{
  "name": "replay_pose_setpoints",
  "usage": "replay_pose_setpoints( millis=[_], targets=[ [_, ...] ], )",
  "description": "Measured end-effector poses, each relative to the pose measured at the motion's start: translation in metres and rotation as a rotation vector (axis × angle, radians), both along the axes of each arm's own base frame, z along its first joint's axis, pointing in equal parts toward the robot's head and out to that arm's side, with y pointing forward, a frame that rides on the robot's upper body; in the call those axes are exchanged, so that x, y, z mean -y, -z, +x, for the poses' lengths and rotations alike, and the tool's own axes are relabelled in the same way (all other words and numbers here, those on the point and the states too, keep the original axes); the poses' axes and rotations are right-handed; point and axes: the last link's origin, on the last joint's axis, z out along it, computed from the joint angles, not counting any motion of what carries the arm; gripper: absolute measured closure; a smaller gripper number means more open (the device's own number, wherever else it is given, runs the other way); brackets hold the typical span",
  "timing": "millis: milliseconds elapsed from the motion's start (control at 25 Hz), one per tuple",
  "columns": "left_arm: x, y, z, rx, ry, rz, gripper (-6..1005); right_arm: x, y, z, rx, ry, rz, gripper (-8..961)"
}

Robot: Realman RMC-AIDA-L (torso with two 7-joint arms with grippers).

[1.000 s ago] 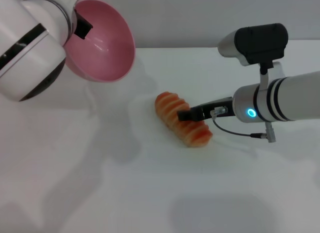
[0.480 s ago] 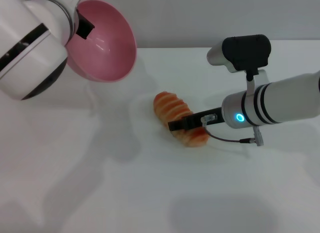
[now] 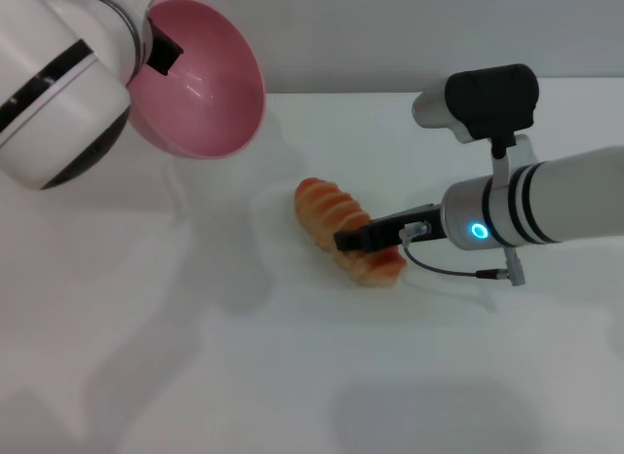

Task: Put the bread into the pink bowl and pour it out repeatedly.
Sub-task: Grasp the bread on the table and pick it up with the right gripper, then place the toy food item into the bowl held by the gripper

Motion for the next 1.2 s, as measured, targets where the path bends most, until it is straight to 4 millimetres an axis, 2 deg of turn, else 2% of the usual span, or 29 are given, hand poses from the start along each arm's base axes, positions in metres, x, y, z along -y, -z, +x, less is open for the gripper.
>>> replay_pose_setpoints(
  millis=[120, 280, 320, 360, 400, 440, 520, 560, 600, 720, 800, 840, 880, 1000, 1200],
  targets=[
    [-0.001, -0.002, -0.002, 0.008, -0.008, 0.005, 848, 0.002, -0.006, 0.001, -0.005, -0.006, 0.017, 372],
    [-0.004, -0.003, -0.012, 0.075, -0.052, -0.016, 848, 0.002, -0.028, 0.01, -0.006, 0.011, 0.093, 448],
    [-0.004, -0.003, -0.014, 0.081, -0.057, -0.021, 848, 0.002, -0.037, 0.012, -0.011, 0.021, 0.123, 457],
    [-0.004, -0.001, -0.017, 0.089, -0.067, -0.029, 848, 0.002, -0.058, 0.014, -0.007, 0.019, 0.182, 467],
    [-0.004, 0.002, -0.02, 0.097, -0.077, -0.039, 847, 0.003, -0.069, 0.014, 0.003, 0.016, 0.214, 476],
    [-0.003, 0.004, -0.023, 0.099, -0.087, -0.048, 847, 0.003, -0.069, 0.014, 0.003, 0.016, 0.214, 481],
    [-0.001, 0.012, -0.027, 0.118, -0.105, -0.077, 847, 0.005, -0.094, 0.014, 0.025, 0.015, 0.282, 490],
    [0.0, 0.016, -0.028, 0.129, -0.113, -0.091, 847, 0.008, -0.114, 0.012, 0.028, 0.012, 0.333, 495],
    [0.002, 0.023, -0.029, 0.155, -0.126, -0.119, 847, 0.008, -0.114, 0.012, 0.028, 0.012, 0.333, 499],
    [0.007, 0.038, -0.03, 0.189, -0.138, -0.175, 846, 0.015, -0.137, 0.004, 0.015, -0.006, 0.386, 513],
    [0.009, 0.042, -0.029, 0.196, -0.14, -0.189, 846, 0.019, -0.141, -0.007, 0.004, -0.034, 0.393, 522],
    [0.015, 0.055, -0.025, 0.217, -0.136, -0.229, 846, 0.021, -0.139, -0.014, -0.004, -0.051, 0.384, 527],
    [0.015, 0.056, -0.025, 0.219, -0.134, -0.233, 846, 0.023, -0.135, -0.019, -0.01, -0.063, 0.374, 534],
    [0.023, 0.072, -0.016, 0.252, -0.112, -0.283, 846, 0.025, -0.118, -0.036, -0.028, -0.102, 0.326, 555],
    [0.025, 0.079, -0.009, 0.294, -0.091, -0.3, 845, 0.025, -0.089, -0.054, -0.04, -0.145, 0.257, 600]
  ],
)
